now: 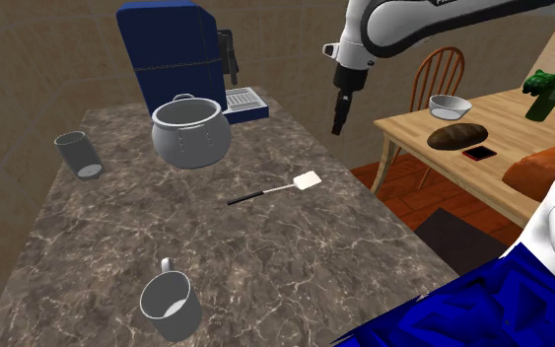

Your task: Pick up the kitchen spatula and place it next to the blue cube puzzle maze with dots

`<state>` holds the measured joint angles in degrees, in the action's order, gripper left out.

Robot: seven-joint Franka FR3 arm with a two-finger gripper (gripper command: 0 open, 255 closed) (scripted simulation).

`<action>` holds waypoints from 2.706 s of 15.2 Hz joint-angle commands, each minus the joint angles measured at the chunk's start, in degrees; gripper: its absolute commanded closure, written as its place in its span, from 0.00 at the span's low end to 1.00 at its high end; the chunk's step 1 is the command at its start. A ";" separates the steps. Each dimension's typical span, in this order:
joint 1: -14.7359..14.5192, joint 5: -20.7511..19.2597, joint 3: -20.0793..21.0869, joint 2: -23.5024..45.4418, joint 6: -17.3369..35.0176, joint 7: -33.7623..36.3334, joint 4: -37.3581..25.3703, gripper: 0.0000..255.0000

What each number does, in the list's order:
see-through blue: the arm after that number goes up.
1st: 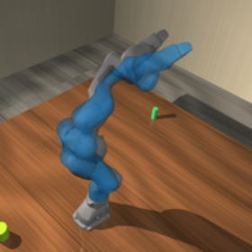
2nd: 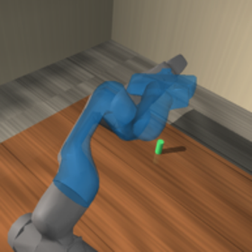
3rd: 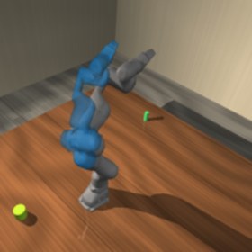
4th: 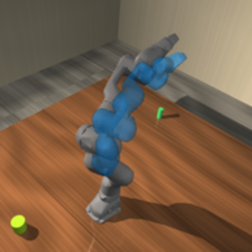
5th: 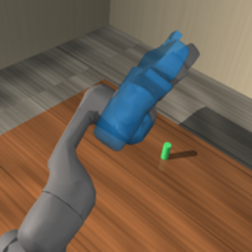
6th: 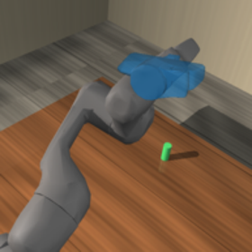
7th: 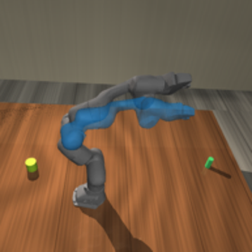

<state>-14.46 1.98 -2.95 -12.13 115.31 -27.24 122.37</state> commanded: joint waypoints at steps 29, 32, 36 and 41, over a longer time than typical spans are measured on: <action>-8.21 0.01 7.41 29.29 14.87 -21.85 -11.83 0.00; -8.21 0.01 7.41 29.29 14.86 -21.85 -11.83 0.00; -8.21 0.01 7.41 29.29 14.86 -21.85 -11.83 1.00; -8.21 0.01 7.41 29.29 14.86 -21.85 -11.83 1.00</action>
<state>-22.68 1.99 4.46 17.16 130.16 -49.08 110.54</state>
